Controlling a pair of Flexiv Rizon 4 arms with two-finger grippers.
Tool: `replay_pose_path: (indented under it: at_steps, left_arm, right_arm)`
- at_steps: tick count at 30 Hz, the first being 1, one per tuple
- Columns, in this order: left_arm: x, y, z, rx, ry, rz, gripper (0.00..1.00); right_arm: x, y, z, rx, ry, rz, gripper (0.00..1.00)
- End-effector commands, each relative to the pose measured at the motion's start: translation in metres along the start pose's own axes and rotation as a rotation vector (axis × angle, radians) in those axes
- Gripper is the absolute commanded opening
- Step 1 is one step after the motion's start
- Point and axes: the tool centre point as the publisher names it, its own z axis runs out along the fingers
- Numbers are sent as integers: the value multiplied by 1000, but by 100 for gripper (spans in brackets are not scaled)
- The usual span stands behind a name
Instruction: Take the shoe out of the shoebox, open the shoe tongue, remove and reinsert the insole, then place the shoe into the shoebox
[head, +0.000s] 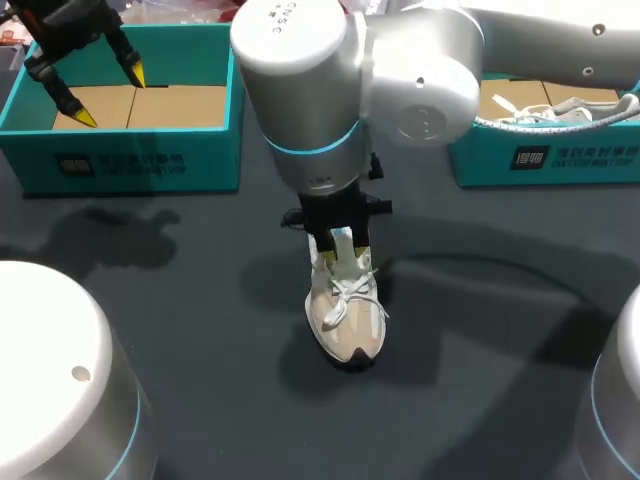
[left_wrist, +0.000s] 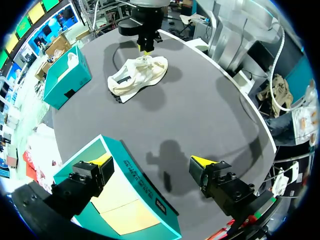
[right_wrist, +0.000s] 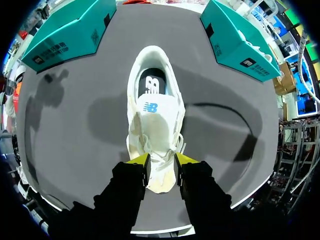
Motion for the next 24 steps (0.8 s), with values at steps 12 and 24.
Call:
replay_pose_path:
  at_steps: [12,24]
  left_arm:
    - [0,0,0,-3,1,1,100]
    - [0,0,0,-3,1,1,100]
  right_arm:
    - [-8,44,42,19,75,-61,27]
    - [-3,48,38,-5,101,-105,21]
